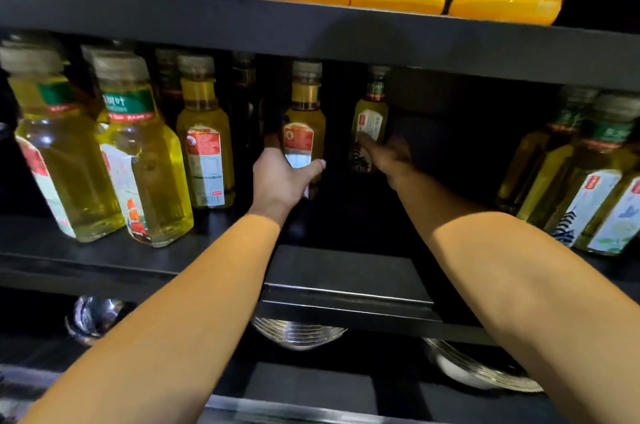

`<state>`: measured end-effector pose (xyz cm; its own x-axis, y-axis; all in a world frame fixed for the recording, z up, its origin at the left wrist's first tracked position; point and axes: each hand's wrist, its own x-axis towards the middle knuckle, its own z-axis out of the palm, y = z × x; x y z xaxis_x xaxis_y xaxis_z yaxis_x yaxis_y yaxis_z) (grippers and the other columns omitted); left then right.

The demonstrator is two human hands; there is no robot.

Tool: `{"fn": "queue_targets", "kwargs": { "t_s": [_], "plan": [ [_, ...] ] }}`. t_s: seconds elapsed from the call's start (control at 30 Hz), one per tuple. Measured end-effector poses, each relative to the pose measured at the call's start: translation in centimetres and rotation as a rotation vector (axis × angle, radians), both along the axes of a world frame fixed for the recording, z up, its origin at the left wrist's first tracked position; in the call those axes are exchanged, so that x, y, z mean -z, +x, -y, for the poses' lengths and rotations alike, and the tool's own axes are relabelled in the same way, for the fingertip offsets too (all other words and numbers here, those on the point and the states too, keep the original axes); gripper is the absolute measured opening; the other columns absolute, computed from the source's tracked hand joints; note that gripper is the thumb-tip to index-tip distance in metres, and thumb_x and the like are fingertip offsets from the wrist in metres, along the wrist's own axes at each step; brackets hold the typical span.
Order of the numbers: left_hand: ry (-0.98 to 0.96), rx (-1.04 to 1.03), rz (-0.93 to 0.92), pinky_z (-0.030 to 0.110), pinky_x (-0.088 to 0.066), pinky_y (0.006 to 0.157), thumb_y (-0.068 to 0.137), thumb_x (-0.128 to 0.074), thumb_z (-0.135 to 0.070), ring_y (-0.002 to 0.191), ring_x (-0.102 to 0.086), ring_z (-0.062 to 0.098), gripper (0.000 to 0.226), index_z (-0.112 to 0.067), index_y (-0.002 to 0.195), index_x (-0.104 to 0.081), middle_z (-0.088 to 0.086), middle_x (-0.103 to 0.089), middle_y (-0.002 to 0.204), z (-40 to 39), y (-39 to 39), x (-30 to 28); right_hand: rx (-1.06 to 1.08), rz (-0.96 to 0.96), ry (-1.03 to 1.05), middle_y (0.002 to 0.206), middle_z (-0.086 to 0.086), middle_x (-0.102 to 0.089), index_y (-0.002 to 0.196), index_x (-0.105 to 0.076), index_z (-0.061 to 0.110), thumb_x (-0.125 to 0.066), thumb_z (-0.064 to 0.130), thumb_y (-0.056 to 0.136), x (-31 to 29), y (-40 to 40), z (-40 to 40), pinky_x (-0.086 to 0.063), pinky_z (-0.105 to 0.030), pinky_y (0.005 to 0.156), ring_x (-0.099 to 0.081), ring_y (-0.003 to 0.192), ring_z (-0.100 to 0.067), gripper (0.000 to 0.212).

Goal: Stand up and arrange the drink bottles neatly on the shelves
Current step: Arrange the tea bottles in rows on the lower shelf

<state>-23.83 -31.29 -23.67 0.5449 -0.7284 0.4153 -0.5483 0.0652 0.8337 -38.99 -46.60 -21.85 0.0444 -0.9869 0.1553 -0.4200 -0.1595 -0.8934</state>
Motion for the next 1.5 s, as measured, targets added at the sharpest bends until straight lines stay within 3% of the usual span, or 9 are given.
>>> {"fn": "queue_targets", "kwargs": {
  "t_s": [0.33,0.53,0.77,0.93,1.03,1.13,1.27,1.37,1.5],
  "plan": [
    [0.012,-0.018,0.023,0.022,-0.044,0.079,0.071,-0.084,-0.042,0.099,-0.057,0.02,0.043,-0.016,0.087,-0.053,0.011,-0.06,0.107,0.9,0.4,0.2,0.03,-0.034,-0.138,0.135,-0.013,-0.058,0.138,-0.049,0.007,-0.071,0.042,0.086,0.0,0.7,-1.1,-0.04,-0.027,0.096,-0.055,0.125,-0.03,0.066],
    [0.073,0.06,-0.041,0.033,-0.056,0.077,0.067,-0.084,-0.041,0.087,-0.067,0.022,0.043,-0.01,0.091,-0.066,0.009,-0.07,0.093,-0.2,-0.1,-0.5,0.002,0.03,-0.142,0.124,-0.006,-0.065,0.129,-0.053,0.016,-0.072,0.04,0.084,0.5,-3.5,-7.6,-0.05,-0.04,0.097,-0.062,0.113,-0.026,0.055],
    [0.115,0.395,-0.127,0.021,-0.052,0.081,0.076,-0.079,-0.014,0.099,-0.064,0.014,0.047,-0.026,0.117,-0.059,-0.004,-0.067,0.109,-3.9,-3.8,-1.0,-0.018,0.02,-0.103,0.131,-0.004,-0.059,0.137,-0.045,0.018,-0.066,0.037,0.09,0.2,-9.7,-14.7,-0.044,-0.03,0.091,-0.058,0.117,-0.024,0.055],
    [0.043,0.769,-0.385,0.033,-0.052,0.091,0.063,-0.065,0.002,0.1,-0.063,0.021,0.071,-0.008,0.133,-0.054,0.008,-0.068,0.109,-6.2,-5.3,-0.8,0.004,0.065,-0.042,0.131,-0.001,-0.054,0.144,-0.038,0.022,-0.061,0.037,0.095,0.2,-13.7,-17.8,-0.038,-0.027,0.089,-0.053,0.117,-0.019,0.057],
    [-0.066,0.536,-0.437,0.022,-0.05,0.086,0.057,-0.067,-0.009,0.105,-0.057,0.014,0.085,-0.009,0.139,-0.046,0.002,-0.06,0.118,-7.6,-7.5,-1.4,-0.003,0.073,-0.014,0.133,-0.001,-0.053,0.147,-0.034,0.024,-0.062,0.036,0.094,0.3,-15.0,-18.3,-0.039,-0.029,0.091,-0.052,0.119,-0.021,0.061],
    [-0.118,0.266,-0.143,0.013,-0.041,0.096,0.06,-0.075,-0.043,0.111,-0.052,0.009,0.084,-0.022,0.136,-0.045,0.001,-0.046,0.127,-8.8,-11.1,-1.6,0.01,0.044,-0.022,0.134,-0.005,-0.055,0.146,-0.036,0.023,-0.064,0.038,0.091,0.3,-15.4,-18.5,-0.045,-0.039,0.098,-0.054,0.119,-0.028,0.064],
    [-0.134,0.041,0.026,0.015,-0.035,0.095,0.069,-0.085,-0.034,0.114,-0.046,0.013,0.082,-0.018,0.137,-0.043,-0.003,-0.039,0.121,-8.4,-13.9,-1.9,0.0,-0.001,-0.067,0.121,-0.008,-0.061,0.138,-0.042,0.018,-0.064,0.035,0.091,0.6,-16.5,-18.9,-0.044,-0.032,0.082,-0.058,0.107,-0.028,0.055],
    [-0.1,0.063,0.03,0.005,-0.036,0.091,0.073,-0.083,-0.024,0.107,-0.051,0.005,0.073,-0.018,0.136,-0.047,-0.007,-0.051,0.12,-8.3,-12.9,-1.9,-0.024,-0.028,-0.067,0.105,-0.005,-0.062,0.13,-0.048,0.015,-0.065,0.033,0.091,0.4,-17.9,-19.2,-0.04,-0.027,0.071,-0.058,0.091,-0.022,0.046],
    [-0.06,0.264,-0.115,0.026,-0.052,0.093,0.071,-0.08,-0.012,0.107,-0.064,0.006,0.074,-0.018,0.137,-0.047,-0.007,-0.065,0.116,-8.6,-12.0,-1.8,-0.046,-0.055,-0.081,0.09,0.004,-0.06,0.119,-0.057,0.007,-0.065,0.038,0.091,0.4,-19.4,-19.7,-0.036,-0.011,0.055,-0.056,0.083,-0.013,0.043]
  ]
}}
